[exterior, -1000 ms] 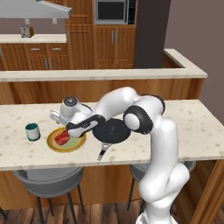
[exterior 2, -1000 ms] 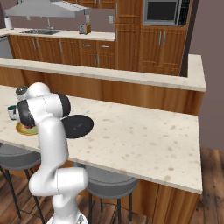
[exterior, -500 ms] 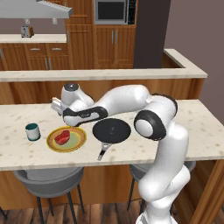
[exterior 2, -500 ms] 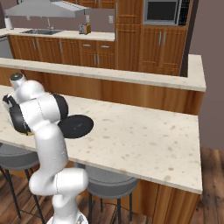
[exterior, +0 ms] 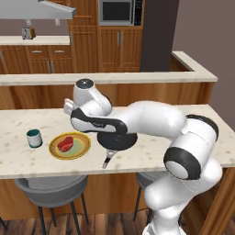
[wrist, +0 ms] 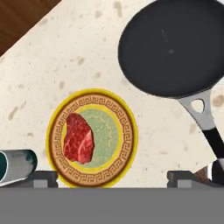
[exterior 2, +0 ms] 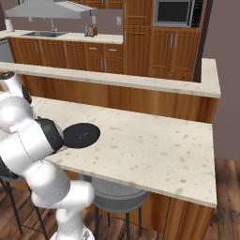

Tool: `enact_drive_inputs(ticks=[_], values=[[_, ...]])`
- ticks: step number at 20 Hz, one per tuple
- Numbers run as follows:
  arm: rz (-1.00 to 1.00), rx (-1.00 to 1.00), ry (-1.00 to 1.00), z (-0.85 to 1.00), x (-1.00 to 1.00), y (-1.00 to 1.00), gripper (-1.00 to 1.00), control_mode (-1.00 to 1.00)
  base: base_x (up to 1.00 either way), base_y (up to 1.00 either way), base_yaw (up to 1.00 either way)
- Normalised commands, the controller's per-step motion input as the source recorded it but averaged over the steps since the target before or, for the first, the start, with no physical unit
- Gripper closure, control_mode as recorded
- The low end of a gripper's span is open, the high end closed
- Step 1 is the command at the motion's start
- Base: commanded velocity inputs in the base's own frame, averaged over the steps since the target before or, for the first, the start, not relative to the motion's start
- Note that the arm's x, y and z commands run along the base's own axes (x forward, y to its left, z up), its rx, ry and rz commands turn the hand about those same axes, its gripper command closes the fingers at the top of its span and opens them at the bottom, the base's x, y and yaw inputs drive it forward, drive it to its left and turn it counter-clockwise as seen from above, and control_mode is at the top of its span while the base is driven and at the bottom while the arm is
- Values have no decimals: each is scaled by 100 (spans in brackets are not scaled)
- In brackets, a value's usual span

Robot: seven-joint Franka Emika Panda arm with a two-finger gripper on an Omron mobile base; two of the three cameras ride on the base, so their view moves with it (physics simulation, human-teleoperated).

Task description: Pick up the pan with the steak in it and place it on the dining table. Then place the steak on the plate.

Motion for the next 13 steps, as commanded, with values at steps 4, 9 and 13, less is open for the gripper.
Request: enact_drive_inputs(ticks=[4,9,13], values=[[0,7,-8,47,-100,-44,-100,-100,0,0,0],[0,10,-22,29,-99,-46,-100,-100,0,0,0],[0,10,-38,14,-77,-37,-100,-100,0,0,0]])
